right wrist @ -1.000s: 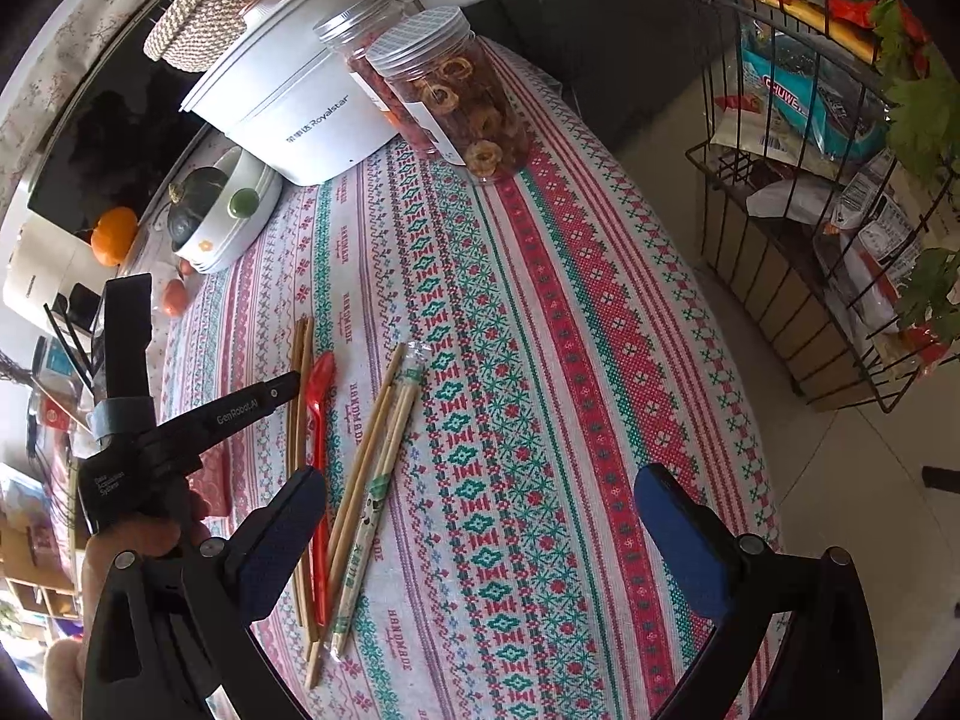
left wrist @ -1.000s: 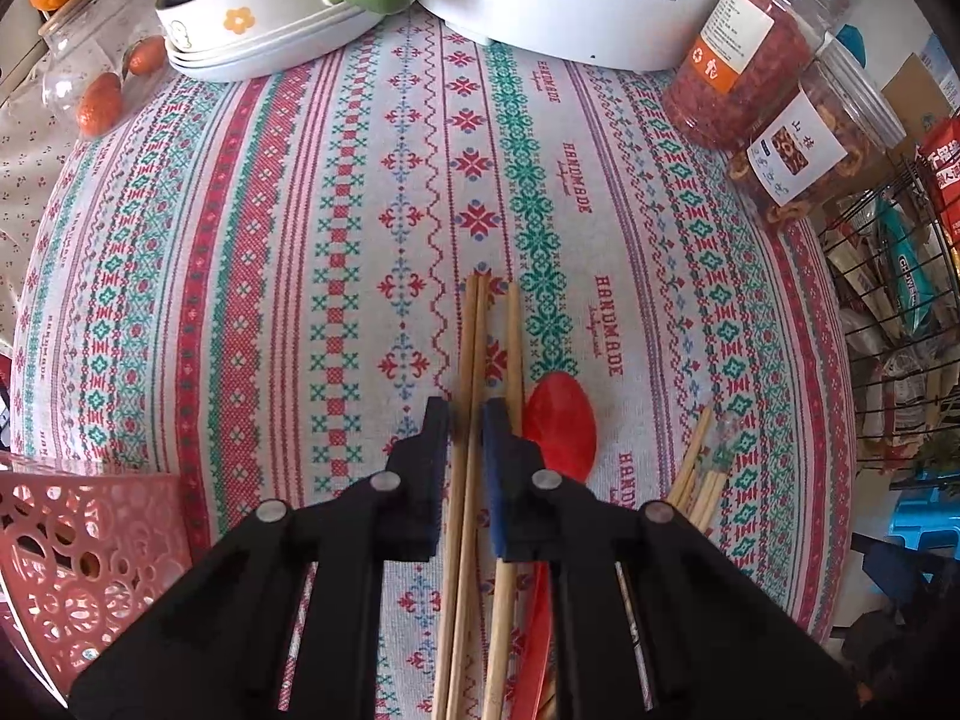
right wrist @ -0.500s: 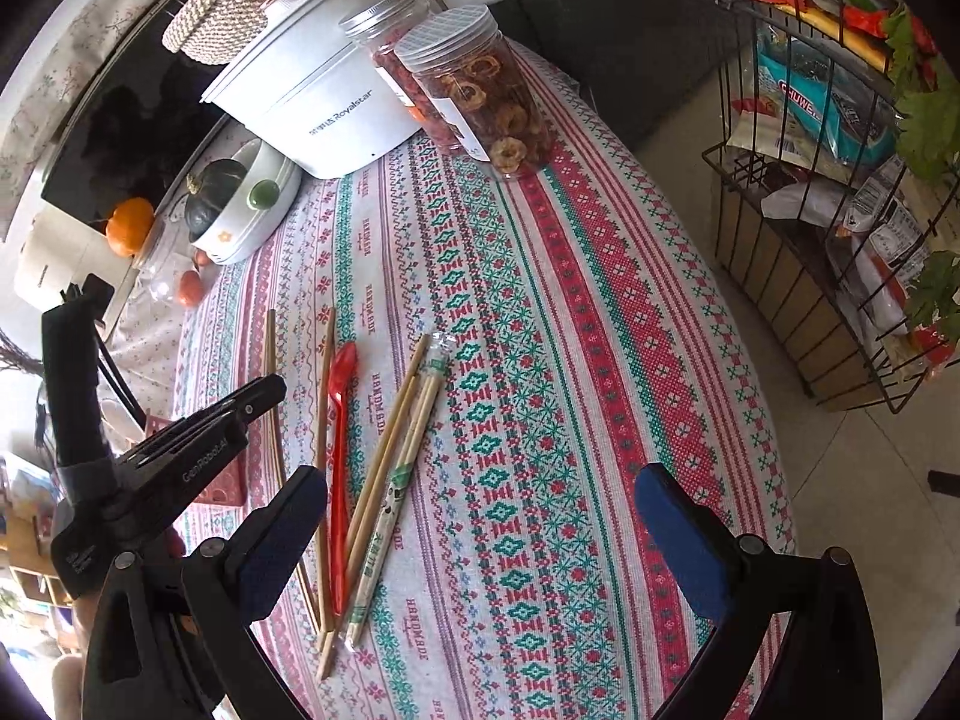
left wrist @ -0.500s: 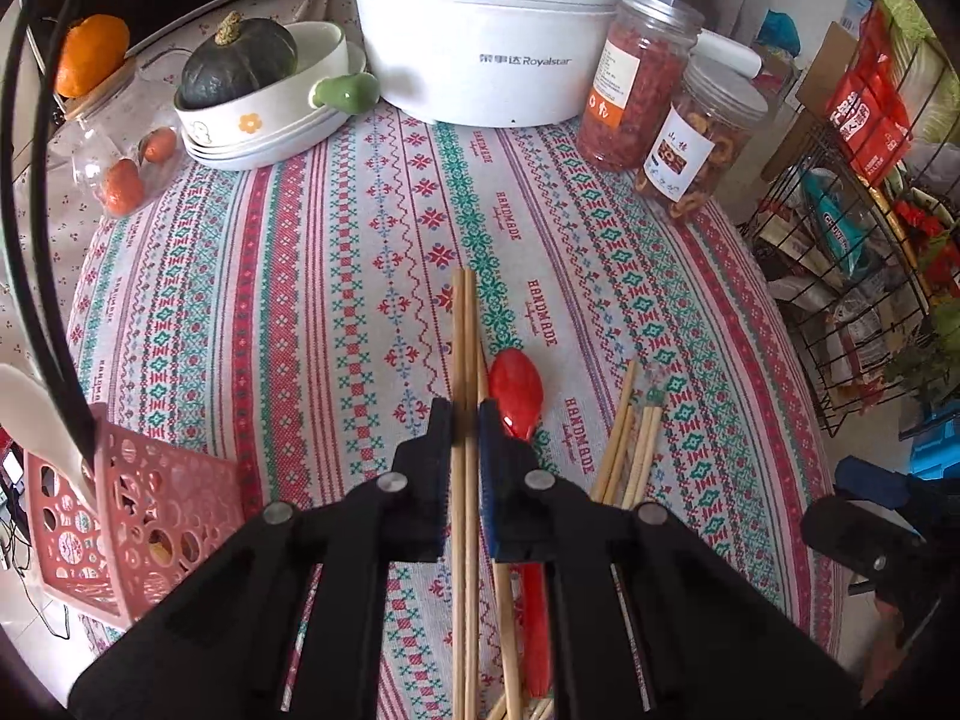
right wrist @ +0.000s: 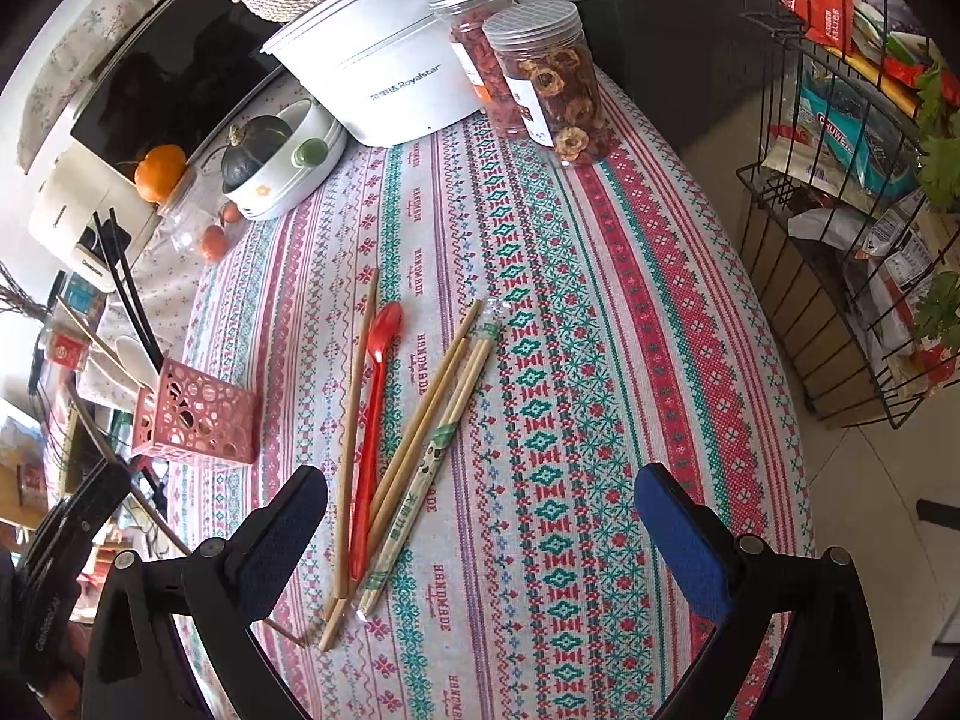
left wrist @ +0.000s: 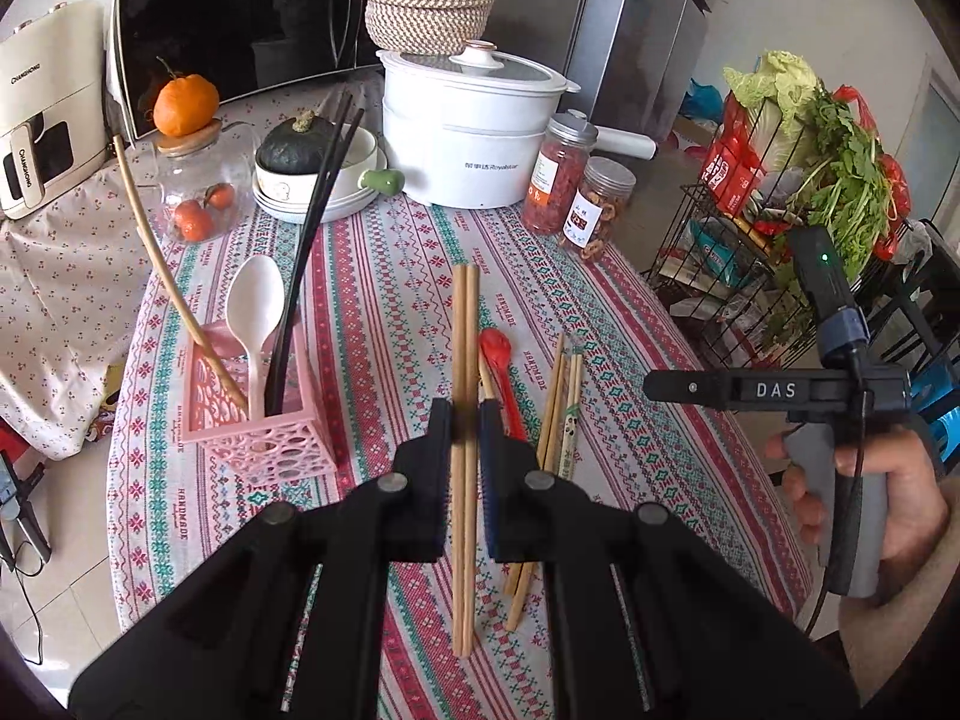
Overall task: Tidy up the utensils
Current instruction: 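Lift the wooden chopsticks with the left tool while the right tool grasps another wooden chopstick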
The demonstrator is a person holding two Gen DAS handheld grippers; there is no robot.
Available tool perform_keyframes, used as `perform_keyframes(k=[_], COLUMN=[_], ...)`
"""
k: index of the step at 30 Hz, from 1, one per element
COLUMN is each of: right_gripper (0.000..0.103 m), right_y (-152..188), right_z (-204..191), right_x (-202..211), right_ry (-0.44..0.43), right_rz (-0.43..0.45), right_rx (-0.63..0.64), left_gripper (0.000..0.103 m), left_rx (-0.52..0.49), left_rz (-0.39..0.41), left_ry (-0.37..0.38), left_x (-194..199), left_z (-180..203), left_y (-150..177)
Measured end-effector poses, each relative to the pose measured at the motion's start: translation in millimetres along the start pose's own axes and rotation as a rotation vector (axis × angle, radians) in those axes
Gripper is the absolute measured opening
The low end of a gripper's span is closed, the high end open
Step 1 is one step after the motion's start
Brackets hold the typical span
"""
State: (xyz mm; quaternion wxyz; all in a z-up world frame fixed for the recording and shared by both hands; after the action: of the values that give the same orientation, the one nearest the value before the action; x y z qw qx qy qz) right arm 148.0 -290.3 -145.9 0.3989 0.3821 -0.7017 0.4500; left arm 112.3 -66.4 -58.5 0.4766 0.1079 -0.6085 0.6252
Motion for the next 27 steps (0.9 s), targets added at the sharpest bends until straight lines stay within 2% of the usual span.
perform_keyframes(k=[3, 6, 10, 12, 14, 16, 17, 23, 25, 27], right_gripper=[0.103, 0.103, 0.103, 0.099, 0.092, 0.079, 0.076, 0.036, 0.025, 0.019], right_y=[-1, -4, -9, -12, -15, -17, -19, -28, -30, -32], right_z=[-6, -14, -32, -40, -46, -51, -54, -84, -93, -99], right_x=[-3, -9, -22, -29, -36, -43, -47, -64, -70, -78], right_ry=[0.008, 0.002, -0.026, -0.039, -0.054, -0.086, -0.104, -0.193, -0.201, -0.180], right_rz=[0.003, 0.003, -0.004, -0.001, -0.005, -0.012, -0.019, -0.029, -0.028, -0.033], right_rx=[-0.002, -0.003, 0.025, 0.039, 0.040, 0.026, 0.017, 0.037, 0.048, 0.056], left_gripper=[0.010, 0.010, 0.010, 0.010, 0.010, 0.010, 0.010, 0.010, 0.010, 0.010], left_rx=[0.029, 0.059, 0.050, 0.065, 0.077, 0.088, 0.092, 0.113, 0.116, 0.120], left_rz=[0.059, 0.073, 0.114, 0.122, 0.131, 0.140, 0.140, 0.145, 0.144, 0.139], left_ry=[0.006, 0.027, 0.024, 0.032, 0.026, 0.014, 0.011, 0.004, 0.004, 0.006], left_x=[21, 31, 47, 52, 56, 60, 61, 66, 67, 67], left_z=[-12, -21, -29, -36, -43, -51, -54, -69, -72, -75], left_y=[12, 11, 8, 7, 7, 7, 7, 8, 8, 10])
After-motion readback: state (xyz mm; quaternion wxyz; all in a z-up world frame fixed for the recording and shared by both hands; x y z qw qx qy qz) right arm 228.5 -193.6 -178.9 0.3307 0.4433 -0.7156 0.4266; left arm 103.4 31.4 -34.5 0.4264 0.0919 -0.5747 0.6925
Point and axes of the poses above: each gripper's, at about its wrist camera, not at the fingertips, and x roughly against the way its jaws point, z to its right, y to its underside, the point moved 5 cm from there along -x, roughly the way its jaws point, and after that the axes turned 5 degrees about y, right-handed, at the moved point
